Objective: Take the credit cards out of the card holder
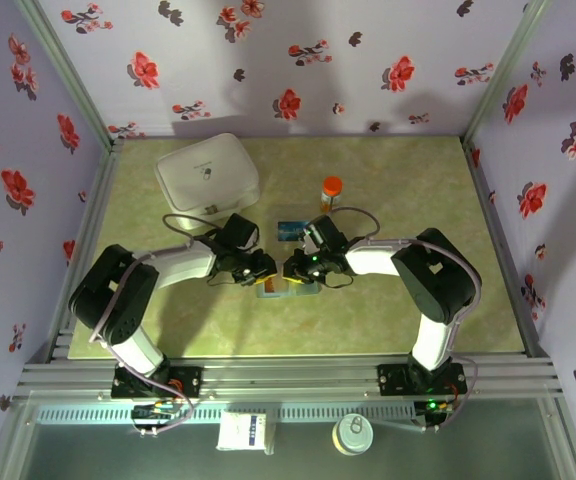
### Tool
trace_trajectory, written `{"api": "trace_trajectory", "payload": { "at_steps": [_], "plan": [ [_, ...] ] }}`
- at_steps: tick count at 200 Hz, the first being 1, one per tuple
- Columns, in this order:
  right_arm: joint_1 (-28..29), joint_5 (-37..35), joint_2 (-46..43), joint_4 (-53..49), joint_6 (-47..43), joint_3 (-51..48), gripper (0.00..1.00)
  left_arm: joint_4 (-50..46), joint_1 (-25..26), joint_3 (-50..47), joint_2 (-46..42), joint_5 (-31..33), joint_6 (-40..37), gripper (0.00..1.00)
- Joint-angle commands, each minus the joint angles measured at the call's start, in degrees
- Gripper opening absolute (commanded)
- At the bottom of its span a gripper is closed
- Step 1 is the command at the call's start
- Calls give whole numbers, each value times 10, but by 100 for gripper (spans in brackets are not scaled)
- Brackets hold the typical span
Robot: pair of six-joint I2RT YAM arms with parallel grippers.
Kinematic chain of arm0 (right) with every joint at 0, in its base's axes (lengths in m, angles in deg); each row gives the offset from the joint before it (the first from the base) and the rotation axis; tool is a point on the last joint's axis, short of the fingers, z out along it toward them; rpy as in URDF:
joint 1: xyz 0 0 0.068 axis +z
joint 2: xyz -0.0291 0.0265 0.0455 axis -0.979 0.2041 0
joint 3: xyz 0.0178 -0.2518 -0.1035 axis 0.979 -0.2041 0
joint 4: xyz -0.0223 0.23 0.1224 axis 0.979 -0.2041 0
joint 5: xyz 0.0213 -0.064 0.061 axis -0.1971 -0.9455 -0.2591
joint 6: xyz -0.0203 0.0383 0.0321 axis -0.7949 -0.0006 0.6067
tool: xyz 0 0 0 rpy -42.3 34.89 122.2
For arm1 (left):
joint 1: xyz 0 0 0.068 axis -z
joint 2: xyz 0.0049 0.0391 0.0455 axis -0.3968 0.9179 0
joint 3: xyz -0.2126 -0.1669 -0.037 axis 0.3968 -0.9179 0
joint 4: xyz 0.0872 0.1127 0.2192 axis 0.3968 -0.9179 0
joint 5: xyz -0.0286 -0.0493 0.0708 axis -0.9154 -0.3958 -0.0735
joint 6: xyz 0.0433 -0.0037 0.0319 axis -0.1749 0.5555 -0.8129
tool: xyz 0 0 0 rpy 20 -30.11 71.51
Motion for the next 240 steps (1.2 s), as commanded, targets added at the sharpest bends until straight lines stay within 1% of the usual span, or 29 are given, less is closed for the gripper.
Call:
{"api": "trace_trajectory", "payload": {
  "at_steps": [1, 55, 100, 150, 200, 224, 240],
  "plan": [
    [-4, -2, 7, -8, 7, -15, 19, 2, 5, 17, 11, -10, 7, 25],
    [-4, 2, -5, -5, 11, -16, 20, -1, 8, 34, 23, -16, 6, 17],
    [-10, -21, -53, -24, 6, -20, 26, -12, 11, 51, 26, -17, 4, 14],
    [-38, -59, -120, -41, 4, -46, 27, -28, 22, 77, 37, -16, 3, 14],
    [-63, -85, -175, -61, -1, -71, 27, -41, 40, 130, 85, -22, -3, 14],
    [-69, -88, -192, -66, -1, -82, 28, -46, 51, 157, 110, -28, -5, 16],
    [-72, -92, -200, -69, -1, -89, 28, -48, 58, 170, 125, -31, -5, 18]
  ]
}}
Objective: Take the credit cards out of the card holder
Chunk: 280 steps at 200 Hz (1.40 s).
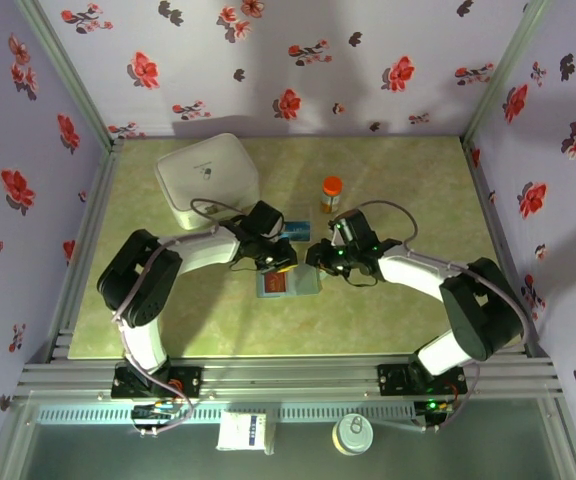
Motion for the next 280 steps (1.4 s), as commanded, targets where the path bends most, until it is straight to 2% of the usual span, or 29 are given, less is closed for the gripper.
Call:
{"api": "trace_trajectory", "payload": {
  "at_steps": [1, 50, 124, 157, 280],
  "plan": [
    [-6, -19, -21, -20, -4, -14, 28, -21, 12, 28, 24, -15, -5, 19],
    [-12, -32, -47, -48, -13, -21, 31, -19, 23, 51, 49, -22, -5, 33],
    [-10, -25, -61, -70, -17, -4, 32, -30, 18, 76, 38, -21, -22, 35],
    [0, -14, -42, -75, -17, 15, 31, -11, 8, 40, 13, -18, -20, 35],
    [108, -22, 112, -103, -6, 139, 30, 70, -63, -168, -137, -11, -2, 33]
  ]
}}
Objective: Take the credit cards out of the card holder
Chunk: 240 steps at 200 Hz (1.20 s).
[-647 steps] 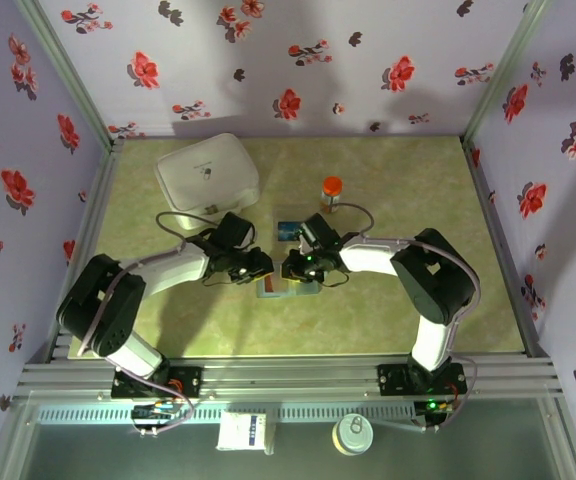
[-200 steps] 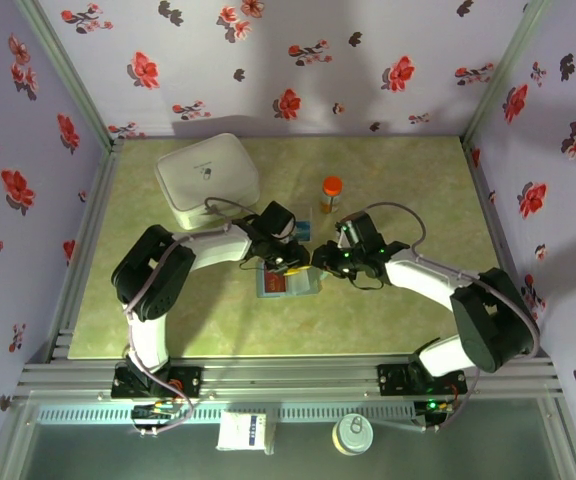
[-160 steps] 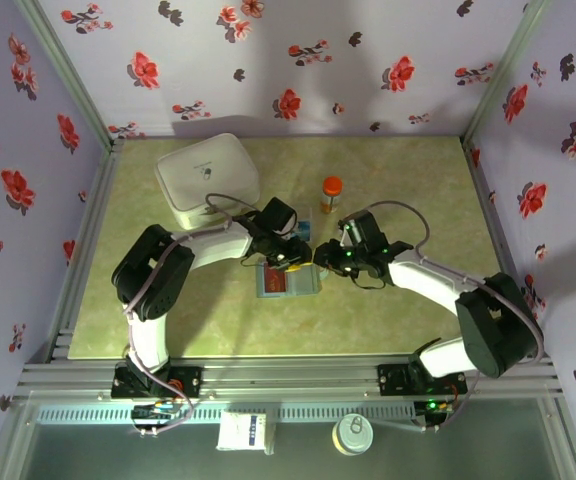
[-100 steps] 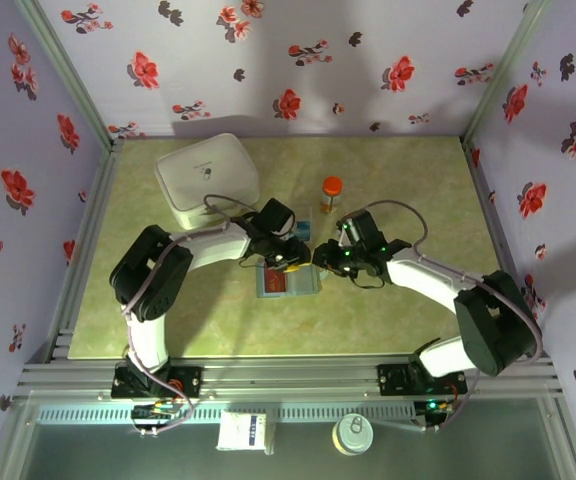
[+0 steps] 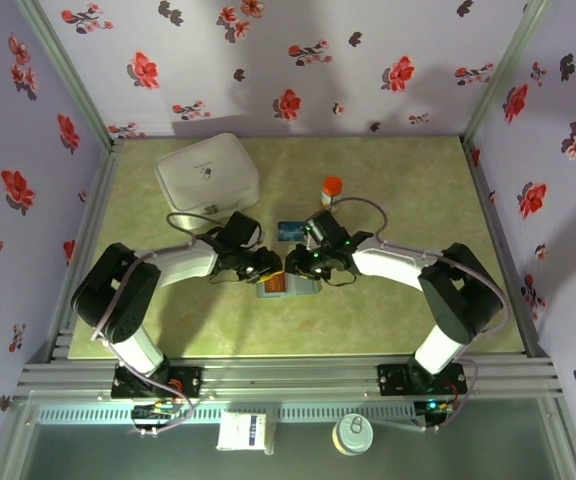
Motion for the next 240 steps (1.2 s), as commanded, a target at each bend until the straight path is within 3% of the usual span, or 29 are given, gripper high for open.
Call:
{"api": "trace_trajectory", "payload": {
  "at_steps": [1, 50, 117, 180, 240],
  "plan": [
    [13, 1, 21, -18, 0, 28, 30, 19, -14, -26, -34, 1, 2, 33],
    [25, 5, 47, -31, -10, 52, 29, 28, -32, -56, -57, 0, 6, 28],
    [24, 11, 74, -19, -12, 59, 28, -4, -32, -43, -39, 0, -14, 7],
    [25, 14, 85, -14, -13, 62, 26, -13, -33, -37, -14, 10, -30, 0],
    [25, 9, 113, -35, -34, 88, 26, -1, -34, -59, -9, 17, -22, 0]
  ]
}}
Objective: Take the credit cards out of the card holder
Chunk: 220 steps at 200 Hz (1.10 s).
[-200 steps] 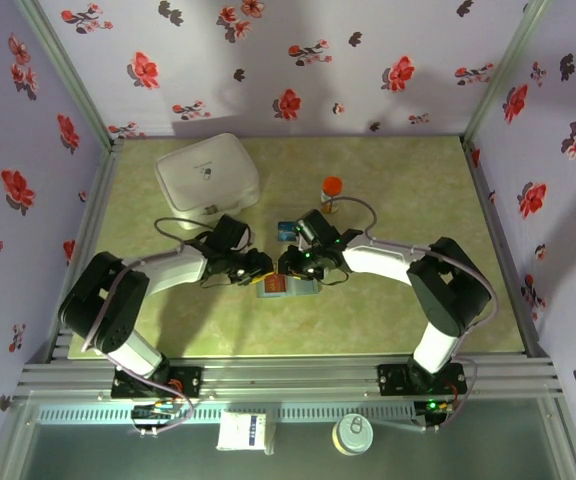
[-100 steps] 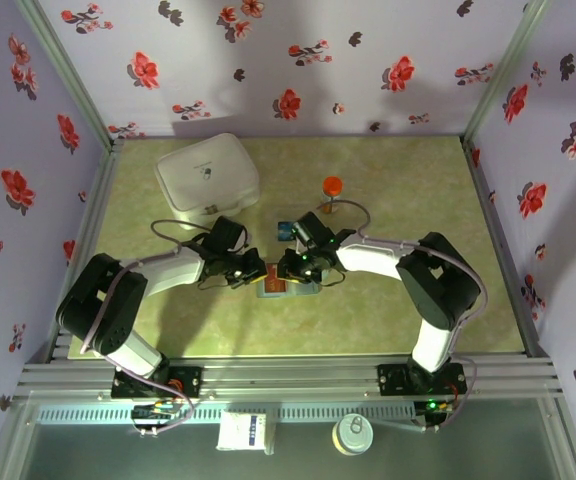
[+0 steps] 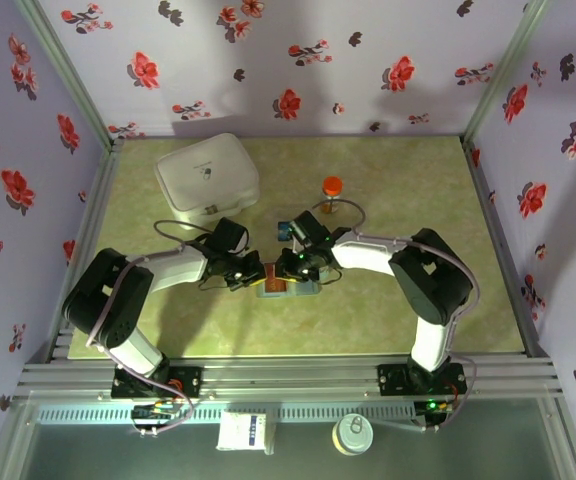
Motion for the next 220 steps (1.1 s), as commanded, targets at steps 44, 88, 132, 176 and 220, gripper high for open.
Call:
{"api": "trace_trajectory", "payload": {
  "at_steps": [44, 88, 132, 176, 220],
  "plan": [
    [4, -4, 19, -11, -20, 22, 26, -1, -5, -11, 11, 10, -8, 0],
    [5, -51, 20, -68, -40, 26, 26, -2, -7, -10, 4, 11, -8, 0],
    [4, -54, 7, -76, -42, 29, 26, -4, -8, 4, -4, 13, -6, 0],
    [4, -54, -11, -93, -50, 42, 27, -20, -4, 31, -7, 6, -20, 1],
    [2, -57, -22, -103, -59, 49, 28, -30, 4, 47, 4, 3, -20, 1]
  ]
}}
